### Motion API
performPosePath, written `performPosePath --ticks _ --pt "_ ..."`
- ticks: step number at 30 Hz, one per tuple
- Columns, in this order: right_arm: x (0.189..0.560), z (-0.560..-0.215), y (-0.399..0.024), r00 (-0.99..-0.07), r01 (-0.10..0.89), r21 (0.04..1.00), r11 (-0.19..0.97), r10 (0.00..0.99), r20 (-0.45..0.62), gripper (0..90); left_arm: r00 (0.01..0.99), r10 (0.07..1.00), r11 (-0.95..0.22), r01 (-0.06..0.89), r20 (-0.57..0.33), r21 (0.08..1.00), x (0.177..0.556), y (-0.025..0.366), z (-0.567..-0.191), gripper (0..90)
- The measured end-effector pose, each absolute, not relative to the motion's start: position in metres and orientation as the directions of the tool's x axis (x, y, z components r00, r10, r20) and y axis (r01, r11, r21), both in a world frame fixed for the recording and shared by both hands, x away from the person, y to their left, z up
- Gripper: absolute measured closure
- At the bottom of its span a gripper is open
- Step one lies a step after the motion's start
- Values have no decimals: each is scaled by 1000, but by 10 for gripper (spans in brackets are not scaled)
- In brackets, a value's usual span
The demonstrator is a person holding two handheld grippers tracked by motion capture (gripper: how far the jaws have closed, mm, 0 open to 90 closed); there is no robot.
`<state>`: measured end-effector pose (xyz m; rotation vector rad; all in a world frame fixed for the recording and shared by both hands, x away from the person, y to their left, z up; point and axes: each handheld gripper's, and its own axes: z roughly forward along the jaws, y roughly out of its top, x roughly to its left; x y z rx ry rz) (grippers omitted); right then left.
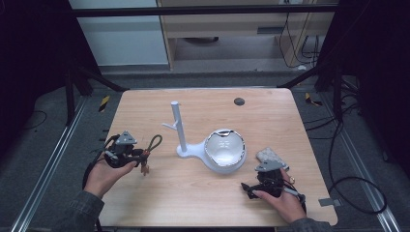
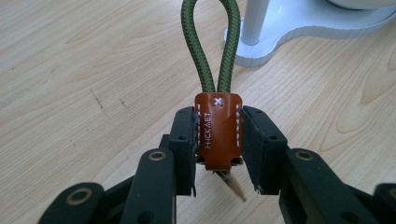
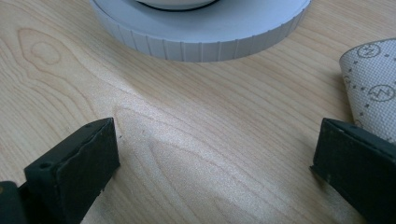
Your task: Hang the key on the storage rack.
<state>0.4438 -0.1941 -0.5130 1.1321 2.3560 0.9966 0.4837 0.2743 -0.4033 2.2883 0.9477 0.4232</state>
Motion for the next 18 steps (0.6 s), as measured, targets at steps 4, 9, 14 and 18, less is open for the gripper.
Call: performPosePath --ticks 4,9,14,18 --pt "445 -513 -194 -626 538 721 437 780 -6 2 695 717 -544 507 55 668 479 273 -400 659" --pt "445 -513 -194 -626 538 721 437 780 -7 2 696 716 -536 495 58 684 475 272 -396 659" --pt "444 -513 -194 -625 539 720 436 780 -4 2 698 713 -530 481 60 699 470 271 -392 659" --pt "445 -513 -194 -627 536 721 438 779 -8 3 699 712 -526 467 67 711 466 270 -388 659"
